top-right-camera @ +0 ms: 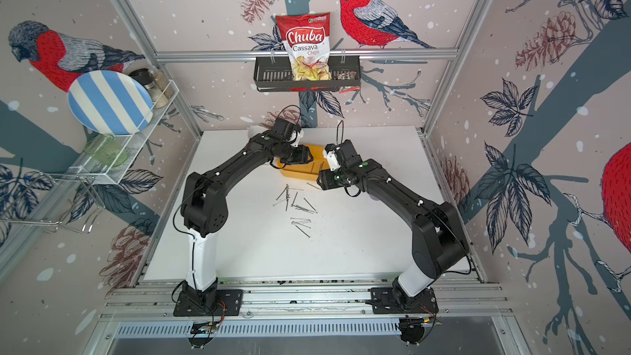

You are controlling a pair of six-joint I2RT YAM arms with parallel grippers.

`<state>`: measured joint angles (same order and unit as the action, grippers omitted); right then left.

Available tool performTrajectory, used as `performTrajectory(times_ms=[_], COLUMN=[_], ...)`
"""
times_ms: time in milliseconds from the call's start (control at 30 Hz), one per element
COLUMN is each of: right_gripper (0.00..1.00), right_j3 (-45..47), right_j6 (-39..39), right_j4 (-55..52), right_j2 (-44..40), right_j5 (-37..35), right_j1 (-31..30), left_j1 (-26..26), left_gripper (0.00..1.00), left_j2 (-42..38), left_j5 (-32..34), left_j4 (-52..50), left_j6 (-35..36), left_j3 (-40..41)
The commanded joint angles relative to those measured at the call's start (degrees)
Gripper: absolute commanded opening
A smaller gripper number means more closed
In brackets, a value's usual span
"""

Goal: Put the nails on the desktop into the storage box
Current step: Place the nail in the storage box, then pick up the nail from the center of the board.

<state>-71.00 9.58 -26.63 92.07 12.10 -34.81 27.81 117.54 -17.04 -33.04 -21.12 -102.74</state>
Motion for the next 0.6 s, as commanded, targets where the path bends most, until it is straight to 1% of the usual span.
performTrajectory(times_ms=[0, 100, 167, 300, 400, 567], right_gripper=[0.62, 0.62, 0.62, 0.60, 0.59, 0.57], right_j3=[1.7, 1.6, 0.8, -0.6, -0.6, -5.0], right_j6=[-8.7, -8.5, -7.6, -7.7, -9.2, -7.3], right_j4=[4.4, 4.5, 3.8, 1.9, 2.3, -0.4], right_j2=[0.3, 3.1, 5.6, 10.3, 12.6, 18.0], right_j5=[-3.9, -1.4, -0.6, -2.0, -6.1, -10.2], right_j1=[-2.9, -3.4, -3.6, -6.1, -8.9, -10.3], left_j1=[0.1, 0.1, 0.0, 0.0, 0.0, -0.1], left_gripper=[0.64, 0.68, 0.68, 0.69, 0.70, 0.70], left_j2=[-6.0, -12.1, -15.3, -20.6, -23.9, -26.6], left_j5=[3.5, 4.9, 5.2, 5.4, 6.6, 7.2], left_j4=[3.8, 6.5, 8.1, 10.3, 11.0, 9.9], left_j6=[-0.8, -2.3, -3.7, -6.4, -7.5, -7.2], left_j3=[7.6, 16.9, 22.9, 31.9, 36.1, 38.0])
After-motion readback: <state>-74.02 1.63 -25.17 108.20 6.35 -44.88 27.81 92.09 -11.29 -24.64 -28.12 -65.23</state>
